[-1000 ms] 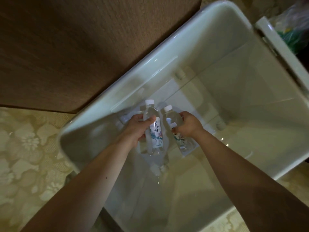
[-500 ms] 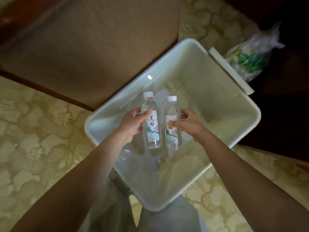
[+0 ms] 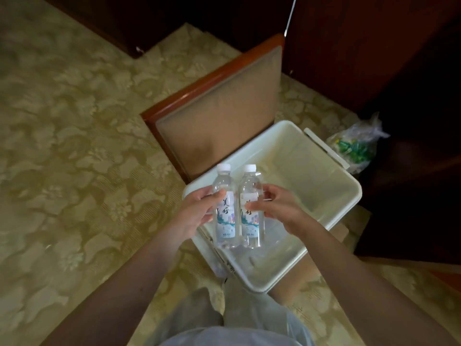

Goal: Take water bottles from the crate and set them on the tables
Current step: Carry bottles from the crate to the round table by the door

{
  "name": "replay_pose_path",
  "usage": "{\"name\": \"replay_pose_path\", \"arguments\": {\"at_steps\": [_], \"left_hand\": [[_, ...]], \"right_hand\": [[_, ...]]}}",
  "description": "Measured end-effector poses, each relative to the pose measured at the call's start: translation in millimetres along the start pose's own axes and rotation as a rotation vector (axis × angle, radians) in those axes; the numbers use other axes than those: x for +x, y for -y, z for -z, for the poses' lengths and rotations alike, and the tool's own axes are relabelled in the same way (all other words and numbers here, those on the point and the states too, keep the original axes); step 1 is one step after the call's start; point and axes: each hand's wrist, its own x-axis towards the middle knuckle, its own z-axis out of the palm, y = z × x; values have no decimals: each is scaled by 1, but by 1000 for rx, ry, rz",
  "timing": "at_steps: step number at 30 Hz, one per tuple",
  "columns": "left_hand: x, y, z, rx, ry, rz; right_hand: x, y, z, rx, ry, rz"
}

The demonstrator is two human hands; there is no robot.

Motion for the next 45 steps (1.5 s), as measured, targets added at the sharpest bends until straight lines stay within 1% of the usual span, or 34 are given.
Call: {"name": "replay_pose_path", "arguments": {"at_steps": [6, 12, 18, 24, 30, 36, 40, 45], "left_hand": [[-75, 6, 71, -66, -11, -145], [-170, 11, 151, -125, -93, -309], [-252, 18, 232, -181, -250, -448], [-306, 25, 302, -256, -389, -544], [-331, 28, 362, -326, -530, -576], [-321, 13, 419, -348, -656, -595], [-299, -19, 464, -381, -712, -588], [-263, -87, 530, -393, -753, -601]], "right_hand": [[-53, 33, -71, -57, 90, 104], [-100, 70, -164, -93, 208, 244], [-132, 110, -261, -125, 357, 359], [-154, 151, -345, -213, 511, 443], [-147, 185, -417, -255, 635, 454], [-110, 220, -482, -251, 709, 427], [-70, 263, -524, -300, 739, 454], [-5, 339, -574, -319, 783, 497]]}}
